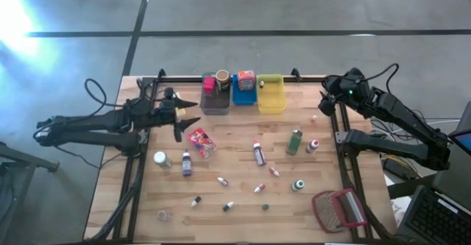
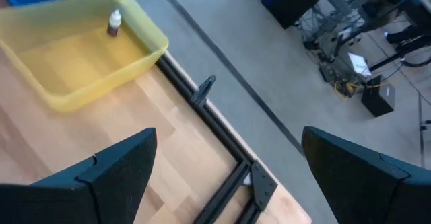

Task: Pick & Place Kitchen Items
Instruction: Put the top orange food coloring bottle into the yellow bin

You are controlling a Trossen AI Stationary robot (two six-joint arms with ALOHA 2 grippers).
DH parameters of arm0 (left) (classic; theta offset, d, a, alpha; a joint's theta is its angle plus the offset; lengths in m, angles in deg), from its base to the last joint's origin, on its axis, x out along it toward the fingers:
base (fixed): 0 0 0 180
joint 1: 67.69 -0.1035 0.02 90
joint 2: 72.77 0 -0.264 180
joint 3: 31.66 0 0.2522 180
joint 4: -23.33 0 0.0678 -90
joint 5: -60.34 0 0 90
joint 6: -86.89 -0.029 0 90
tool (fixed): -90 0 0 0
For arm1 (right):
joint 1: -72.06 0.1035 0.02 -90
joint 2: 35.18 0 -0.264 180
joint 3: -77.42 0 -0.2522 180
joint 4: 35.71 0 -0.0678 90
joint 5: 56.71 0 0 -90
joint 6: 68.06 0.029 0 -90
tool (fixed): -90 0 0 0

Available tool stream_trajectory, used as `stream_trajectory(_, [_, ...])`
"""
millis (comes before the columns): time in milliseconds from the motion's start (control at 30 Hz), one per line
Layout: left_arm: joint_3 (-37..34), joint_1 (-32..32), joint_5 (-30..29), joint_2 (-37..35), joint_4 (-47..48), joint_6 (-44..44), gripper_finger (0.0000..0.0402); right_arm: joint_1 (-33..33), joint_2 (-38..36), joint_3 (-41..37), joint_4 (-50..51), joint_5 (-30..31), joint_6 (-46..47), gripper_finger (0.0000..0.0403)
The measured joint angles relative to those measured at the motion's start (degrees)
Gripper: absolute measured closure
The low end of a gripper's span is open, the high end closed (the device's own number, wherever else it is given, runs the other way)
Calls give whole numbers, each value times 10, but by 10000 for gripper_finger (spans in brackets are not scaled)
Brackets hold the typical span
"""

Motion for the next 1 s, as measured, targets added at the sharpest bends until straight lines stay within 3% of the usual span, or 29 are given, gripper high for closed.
stream_trajectory(400, [-56, 0, 0, -10, -3, 10, 140, 1, 5, 0, -34, -3, 13, 37])
stream_trajectory(800, [-62, 0, 1, -7, 7, 29, 140, 1, 44, 0, -145, -5, 131, 37])
stream_trajectory(1000, [-77, 0, 4, -24, 1, 9, 140, 1, 69, 0, -149, -5, 113, 37])
